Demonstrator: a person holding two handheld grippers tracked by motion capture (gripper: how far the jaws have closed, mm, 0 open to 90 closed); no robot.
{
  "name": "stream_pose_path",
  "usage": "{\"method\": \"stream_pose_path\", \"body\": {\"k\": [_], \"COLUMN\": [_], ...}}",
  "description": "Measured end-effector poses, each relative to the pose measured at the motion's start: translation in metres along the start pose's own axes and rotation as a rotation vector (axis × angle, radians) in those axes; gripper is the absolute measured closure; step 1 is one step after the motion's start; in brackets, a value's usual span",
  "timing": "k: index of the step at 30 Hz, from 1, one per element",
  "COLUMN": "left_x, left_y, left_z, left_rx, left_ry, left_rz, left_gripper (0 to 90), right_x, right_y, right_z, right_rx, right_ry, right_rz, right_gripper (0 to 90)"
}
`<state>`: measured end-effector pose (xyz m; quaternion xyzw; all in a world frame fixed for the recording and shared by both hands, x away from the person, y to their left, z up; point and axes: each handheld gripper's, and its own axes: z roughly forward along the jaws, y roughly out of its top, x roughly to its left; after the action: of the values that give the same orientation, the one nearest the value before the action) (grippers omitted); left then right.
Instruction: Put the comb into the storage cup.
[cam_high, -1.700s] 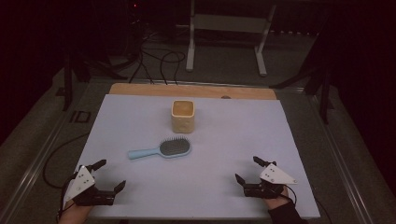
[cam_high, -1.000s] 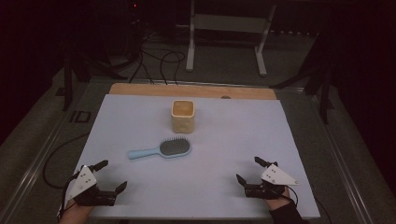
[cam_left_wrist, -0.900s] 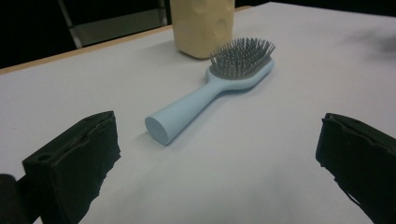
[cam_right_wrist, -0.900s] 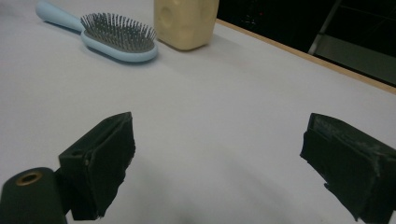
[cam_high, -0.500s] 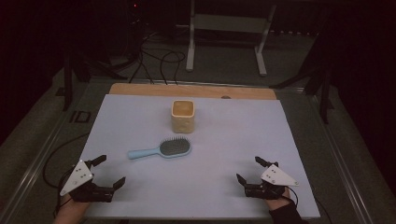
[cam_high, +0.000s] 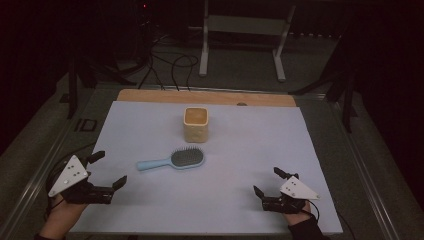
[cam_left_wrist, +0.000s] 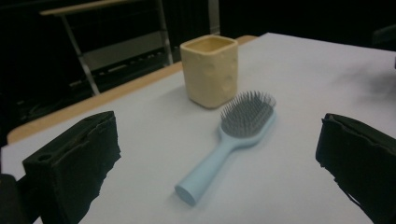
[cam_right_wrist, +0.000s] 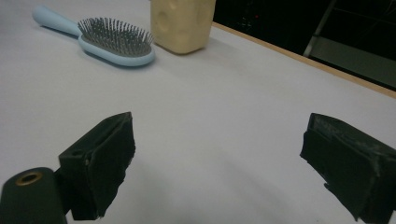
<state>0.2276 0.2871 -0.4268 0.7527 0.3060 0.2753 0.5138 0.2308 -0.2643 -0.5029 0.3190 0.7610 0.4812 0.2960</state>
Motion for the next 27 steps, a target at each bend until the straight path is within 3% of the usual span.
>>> {"method": "stream_pose_path", "body": {"k": [3, 11, 17, 21, 24, 27], "left_x": [0.001, 0.014, 0.021, 0.027, 0.035, 0.038], "left_y": [0.006, 0.018, 0.024, 0.025, 0.023, 0.021], "left_z": [0.002, 0.017, 0.028, 0.039, 0.051, 0.058], "left_rx": [-0.008, 0.028, 0.039, 0.067, 0.095, 0.12], "left_ry": [-0.001, -0.044, -0.049, -0.054, -0.073, -0.078], "left_rz": [0.005, -0.034, -0.049, -0.046, -0.083, -0.087], "left_gripper": [0.0, 0.0, 0.0, 0.0, 0.0, 0.4], "right_x": [0.0, 0.0, 0.001, 0.001, 0.002, 0.002], "right_y": [0.0, 0.0, 0.0, 0.001, 0.001, 0.001], "right_z": [0.0, 0.0, 0.0, 0.0, 0.0, 0.001], "right_rx": [0.0, -0.004, -0.001, -0.002, -0.003, -0.004], "right_ry": [-0.002, 0.001, 0.003, 0.007, 0.009, 0.011], "right_rz": [0.0, 0.001, 0.003, 0.001, 0.001, 0.0], "right_gripper": [8.9, 9.0, 9.0, 9.0, 9.0, 9.0]}}
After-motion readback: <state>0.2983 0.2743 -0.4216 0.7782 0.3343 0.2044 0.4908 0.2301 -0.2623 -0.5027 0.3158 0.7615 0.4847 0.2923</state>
